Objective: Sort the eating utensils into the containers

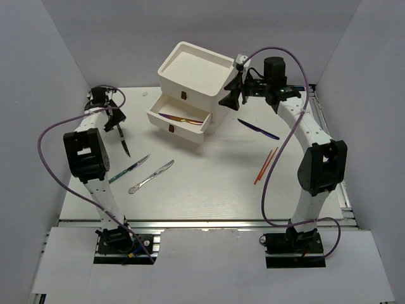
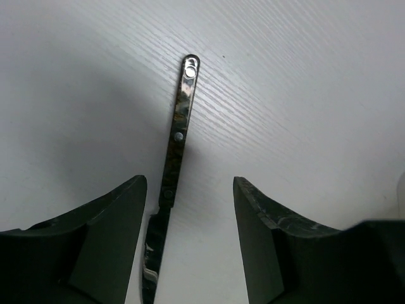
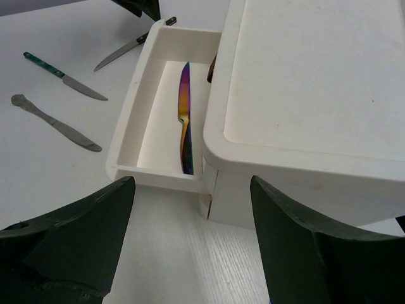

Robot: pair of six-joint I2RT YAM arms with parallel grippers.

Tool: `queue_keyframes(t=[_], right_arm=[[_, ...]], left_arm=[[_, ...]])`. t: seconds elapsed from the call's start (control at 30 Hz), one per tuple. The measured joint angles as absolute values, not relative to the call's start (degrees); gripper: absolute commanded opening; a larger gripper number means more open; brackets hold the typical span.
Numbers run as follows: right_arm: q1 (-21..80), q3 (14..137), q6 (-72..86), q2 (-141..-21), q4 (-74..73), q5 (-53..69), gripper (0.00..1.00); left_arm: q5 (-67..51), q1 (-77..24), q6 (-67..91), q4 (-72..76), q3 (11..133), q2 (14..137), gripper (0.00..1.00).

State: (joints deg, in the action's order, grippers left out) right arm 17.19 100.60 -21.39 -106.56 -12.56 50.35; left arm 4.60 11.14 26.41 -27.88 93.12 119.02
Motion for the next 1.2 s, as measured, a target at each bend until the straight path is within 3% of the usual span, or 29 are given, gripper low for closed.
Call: queue_keyframes(t=[0.4, 0.53, 0.8, 0.97, 1.2], right_arm=[[14.31, 100.60, -20.73, -106.59, -12.73, 51.44, 0.81], [13.56, 100.60, -20.10, -106.59, -12.69, 51.62, 0.81], [12.64, 100.57, -19.64, -106.59, -12.29, 51.62, 0.81], [12.34, 99.90, -19.66, -106.59, -12.10, 51.59, 0.81], [12.01, 97.95, -19.92, -106.59, -12.16, 51.53, 0.81]], left_arm=[[5.65, 10.35, 21.37, -28.60, 96.36, 126.37, 0.55], [5.52, 9.87, 20.40, -28.69, 96.49, 126.50, 0.40], [6.13, 9.65, 19.53, -27.51, 95.07, 126.10, 0.26], [6.20, 9.63, 19.84, -26.81, 94.32, 125.69, 0.00], [5.19, 9.63, 21.76, -29.98, 95.92, 125.67, 0.00]])
